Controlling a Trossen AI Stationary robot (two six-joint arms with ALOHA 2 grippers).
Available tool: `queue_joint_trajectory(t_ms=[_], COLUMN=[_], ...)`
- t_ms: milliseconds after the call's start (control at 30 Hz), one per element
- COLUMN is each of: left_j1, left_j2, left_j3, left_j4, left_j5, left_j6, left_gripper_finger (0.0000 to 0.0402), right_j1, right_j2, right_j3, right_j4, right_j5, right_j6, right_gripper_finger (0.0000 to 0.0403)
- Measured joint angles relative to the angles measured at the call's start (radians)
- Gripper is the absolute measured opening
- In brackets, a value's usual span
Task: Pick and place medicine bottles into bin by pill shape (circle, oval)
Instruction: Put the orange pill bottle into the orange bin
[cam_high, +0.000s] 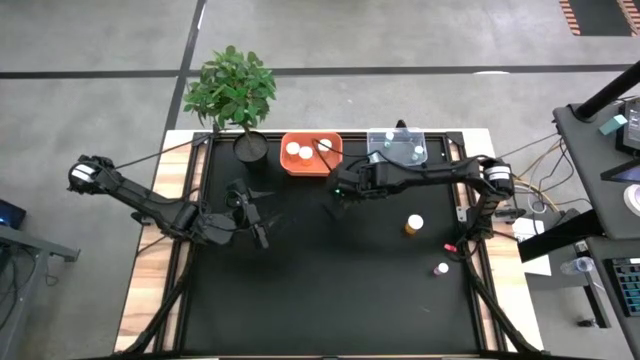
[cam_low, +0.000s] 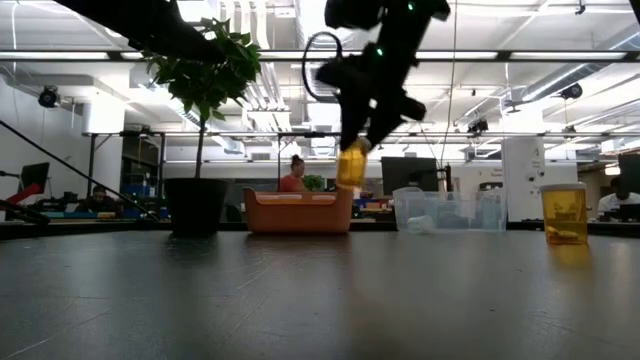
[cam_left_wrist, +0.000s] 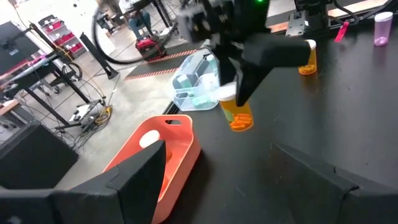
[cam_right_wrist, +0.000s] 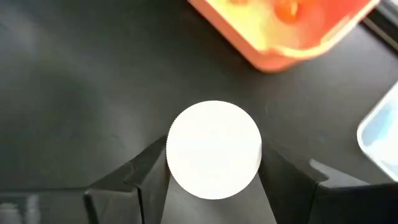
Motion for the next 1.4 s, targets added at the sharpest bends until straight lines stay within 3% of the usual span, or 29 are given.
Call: queue_joint_trajectory(t_ms=[500,1400], left_j1=[0.0,0.0], left_j2=[-0.008,-0.008], left_j3=[0.0,0.0], left_j4=[0.0,0.001], left_j5=[0.001,0.0], left_j6=[0.04,0.048], left_gripper_finger=[0.027,0.027], right_j1=[-0.048,-0.116], right_j2=[0.0,0.032], right_j3=[0.174,0.181], right_j4=[-0.02,0.113], right_j5=[0.003,-0.01], right_j6=[-0.12,-0.209], right_gripper_finger=[0.0204,0.0204])
